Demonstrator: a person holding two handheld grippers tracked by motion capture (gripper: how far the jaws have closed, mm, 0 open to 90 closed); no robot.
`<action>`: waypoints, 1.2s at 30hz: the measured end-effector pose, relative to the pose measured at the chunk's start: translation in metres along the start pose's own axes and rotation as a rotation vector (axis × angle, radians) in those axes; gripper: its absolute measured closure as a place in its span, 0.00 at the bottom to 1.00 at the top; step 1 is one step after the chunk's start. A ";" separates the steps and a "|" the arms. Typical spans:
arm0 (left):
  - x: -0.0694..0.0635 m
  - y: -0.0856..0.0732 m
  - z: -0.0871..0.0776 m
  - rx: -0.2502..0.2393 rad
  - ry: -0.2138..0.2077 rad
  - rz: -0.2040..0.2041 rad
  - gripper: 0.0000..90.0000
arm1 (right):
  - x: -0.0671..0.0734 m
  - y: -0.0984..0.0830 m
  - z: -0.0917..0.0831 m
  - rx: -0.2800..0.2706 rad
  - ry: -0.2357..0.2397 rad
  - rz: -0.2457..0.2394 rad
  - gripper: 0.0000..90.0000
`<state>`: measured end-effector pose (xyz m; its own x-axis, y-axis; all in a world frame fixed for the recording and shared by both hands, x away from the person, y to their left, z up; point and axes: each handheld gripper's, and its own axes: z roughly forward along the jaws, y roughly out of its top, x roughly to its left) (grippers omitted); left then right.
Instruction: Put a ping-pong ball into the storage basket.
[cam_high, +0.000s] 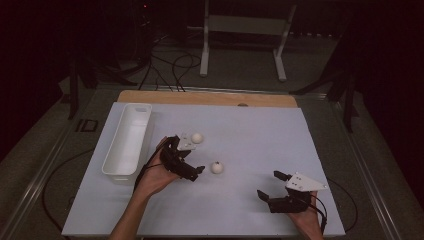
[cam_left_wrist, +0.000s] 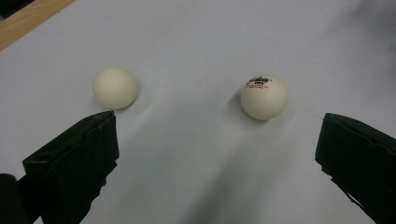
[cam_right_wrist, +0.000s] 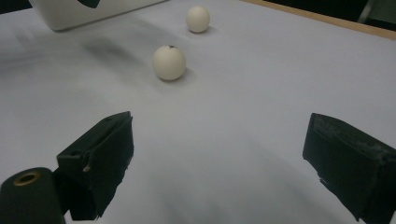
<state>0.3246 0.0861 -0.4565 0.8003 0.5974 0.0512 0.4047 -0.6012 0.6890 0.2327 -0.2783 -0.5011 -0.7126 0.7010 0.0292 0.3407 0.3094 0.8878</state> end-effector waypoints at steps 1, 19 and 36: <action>0.000 0.000 0.001 -0.003 -0.004 0.000 0.00 | 0.000 0.000 0.000 0.000 0.000 0.000 0.09; -0.006 0.008 0.017 0.014 -0.037 0.033 0.00 | 0.000 0.000 0.000 0.002 0.000 0.003 0.09; -0.010 0.013 0.032 0.035 -0.062 0.041 0.00 | -0.001 0.000 0.000 0.001 0.001 0.003 0.09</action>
<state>0.3360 0.0548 -0.4710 0.8422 0.5382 0.0331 0.3853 -0.6436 0.6613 0.2333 -0.2792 -0.5010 -0.7125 0.7010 0.0320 0.3428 0.3079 0.8875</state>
